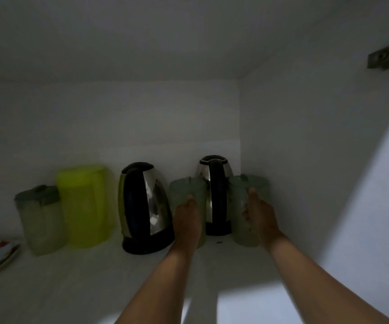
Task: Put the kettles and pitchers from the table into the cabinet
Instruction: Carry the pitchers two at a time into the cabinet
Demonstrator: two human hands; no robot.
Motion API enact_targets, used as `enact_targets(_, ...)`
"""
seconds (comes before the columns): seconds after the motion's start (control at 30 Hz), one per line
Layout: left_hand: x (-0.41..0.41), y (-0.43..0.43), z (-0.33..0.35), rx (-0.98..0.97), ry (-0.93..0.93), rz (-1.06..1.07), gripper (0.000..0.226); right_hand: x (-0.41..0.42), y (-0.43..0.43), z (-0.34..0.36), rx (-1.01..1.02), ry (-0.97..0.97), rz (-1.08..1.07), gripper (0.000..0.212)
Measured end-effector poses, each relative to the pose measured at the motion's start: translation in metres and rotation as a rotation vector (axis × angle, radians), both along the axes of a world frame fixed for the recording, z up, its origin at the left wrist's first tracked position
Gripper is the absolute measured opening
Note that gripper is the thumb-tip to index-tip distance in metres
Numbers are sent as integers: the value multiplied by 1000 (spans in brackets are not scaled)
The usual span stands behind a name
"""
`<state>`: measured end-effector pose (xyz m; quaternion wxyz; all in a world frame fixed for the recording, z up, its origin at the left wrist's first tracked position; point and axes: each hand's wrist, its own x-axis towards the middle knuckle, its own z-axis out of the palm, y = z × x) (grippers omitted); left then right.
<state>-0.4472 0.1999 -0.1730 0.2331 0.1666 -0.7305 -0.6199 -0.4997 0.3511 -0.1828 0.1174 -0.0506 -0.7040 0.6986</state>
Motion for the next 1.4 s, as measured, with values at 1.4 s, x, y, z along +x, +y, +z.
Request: enact_targets(1.4, 873, -119, -60, -53, -431, 1192, 41, 737, -243, -70, 449, 203, 1264, 54)
